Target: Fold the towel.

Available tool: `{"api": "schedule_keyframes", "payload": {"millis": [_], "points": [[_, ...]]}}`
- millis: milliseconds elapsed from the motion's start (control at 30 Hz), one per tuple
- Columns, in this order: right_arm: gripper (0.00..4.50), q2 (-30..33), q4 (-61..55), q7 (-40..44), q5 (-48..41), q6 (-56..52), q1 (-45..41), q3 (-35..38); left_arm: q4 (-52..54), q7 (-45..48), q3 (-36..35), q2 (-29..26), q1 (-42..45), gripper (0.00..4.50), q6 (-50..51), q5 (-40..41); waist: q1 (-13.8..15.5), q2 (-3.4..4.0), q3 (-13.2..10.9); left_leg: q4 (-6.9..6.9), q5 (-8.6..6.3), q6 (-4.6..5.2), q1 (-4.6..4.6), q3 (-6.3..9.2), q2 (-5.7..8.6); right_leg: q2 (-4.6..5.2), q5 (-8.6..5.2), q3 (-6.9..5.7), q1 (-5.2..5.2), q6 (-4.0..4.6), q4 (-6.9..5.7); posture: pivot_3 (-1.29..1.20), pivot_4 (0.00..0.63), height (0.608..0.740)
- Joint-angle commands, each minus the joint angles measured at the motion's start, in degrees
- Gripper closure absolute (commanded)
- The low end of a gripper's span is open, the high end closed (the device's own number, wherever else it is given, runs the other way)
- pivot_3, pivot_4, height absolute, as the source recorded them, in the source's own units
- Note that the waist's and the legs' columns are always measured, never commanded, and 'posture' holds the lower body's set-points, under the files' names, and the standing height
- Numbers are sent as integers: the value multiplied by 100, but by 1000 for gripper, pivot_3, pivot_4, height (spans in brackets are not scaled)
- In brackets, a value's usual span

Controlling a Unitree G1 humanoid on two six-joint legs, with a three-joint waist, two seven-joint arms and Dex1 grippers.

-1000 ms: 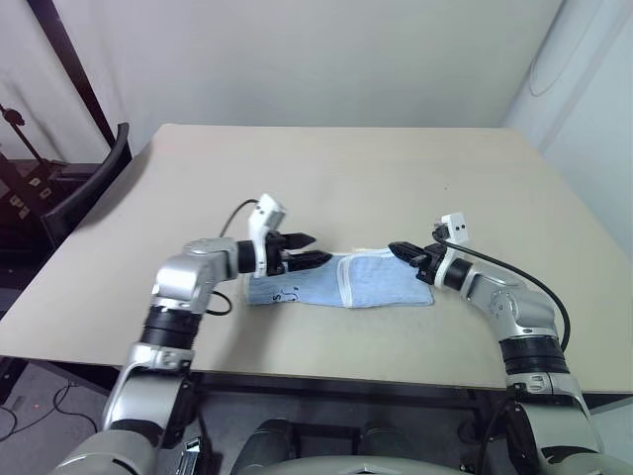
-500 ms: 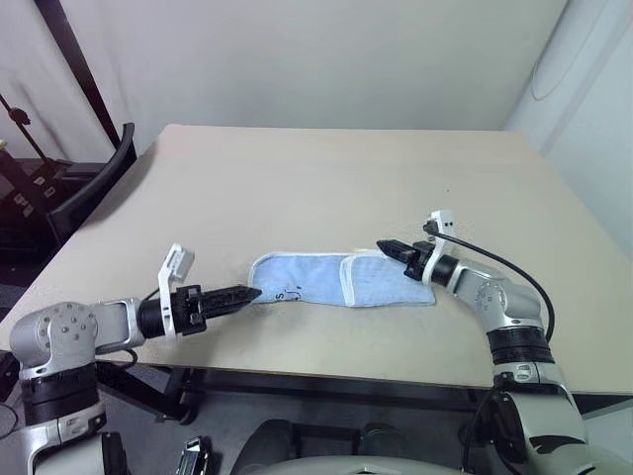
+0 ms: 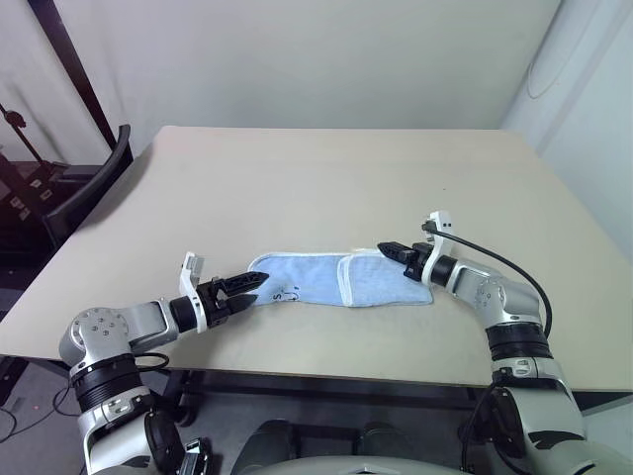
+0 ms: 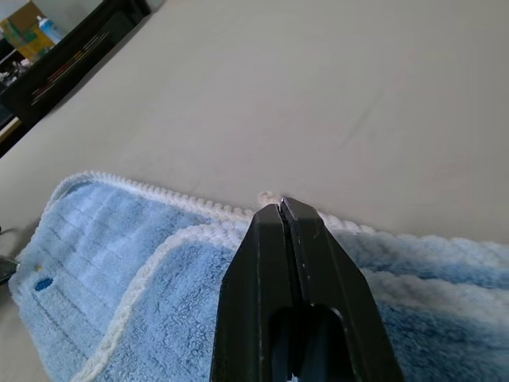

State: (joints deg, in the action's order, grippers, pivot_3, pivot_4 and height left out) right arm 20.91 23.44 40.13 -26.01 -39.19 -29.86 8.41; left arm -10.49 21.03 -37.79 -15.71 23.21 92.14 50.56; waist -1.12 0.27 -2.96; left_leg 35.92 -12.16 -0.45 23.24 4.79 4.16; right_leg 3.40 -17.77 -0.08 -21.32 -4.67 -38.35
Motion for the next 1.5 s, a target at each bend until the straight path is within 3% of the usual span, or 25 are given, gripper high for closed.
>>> {"api": "schedule_keyframes", "payload": {"millis": [33,133,433,533,900,1167,1300,1500], "points": [[4500,30,-94,-33,-68,20,-125,132,-185,-319,-265,28,108,18,19,-169,-5,1,1,-1,0,0,0,0,0,0,0,0,0,0,0,0,0,740],[4500,44,-123,-78,-79,-17,-87,154,-299,-485,-229,13,128,18,32,-38,-4,2,2,-1,-2,-4,-2,0,0,0,0,0,1,1,0,0,0,740],[4500,69,-251,-93,-108,-114,55,208,-188,-563,533,-990,-627,18,36,1797,-87,5,3,-22,-2,-7,-4,-1,0,0,-8,11,-6,16,1,0,0,740],[4500,25,-208,-105,-89,-84,63,202,-144,-759,675,-1105,-789,18,36,2077,-131,5,3,-24,-2,-8,-3,0,0,1,-9,11,-7,18,3,0,0,740],[4500,-24,96,-230,-20,12,-169,230,-844,-1561,303,-363,-158,18,-246,1496,58,17,11,-16,-3,-10,-12,1,3,2,-3,10,4,30,11,0,0,740],[4500,-4,131,-368,-33,67,-148,283,-1000,-1573,209,-73,21,18,-422,1390,77,35,23,-13,-4,-11,-18,1,4,4,11,9,13,33,12,0,0,740],[4500,26,152,-395,-30,79,-141,303,-1026,-1565,162,-36,105,1248,-453,1332,48,33,22,-13,-4,-11,-17,0,5,4,20,8,14,32,15,0,0,740],[4500,58,191,-435,-24,92,-140,340,-1054,-1521,102,-54,144,3489,-548,1211,27,33,22,-24,0,-12,-5,1,4,-2,19,11,-4,31,25,0,0,740]]}}
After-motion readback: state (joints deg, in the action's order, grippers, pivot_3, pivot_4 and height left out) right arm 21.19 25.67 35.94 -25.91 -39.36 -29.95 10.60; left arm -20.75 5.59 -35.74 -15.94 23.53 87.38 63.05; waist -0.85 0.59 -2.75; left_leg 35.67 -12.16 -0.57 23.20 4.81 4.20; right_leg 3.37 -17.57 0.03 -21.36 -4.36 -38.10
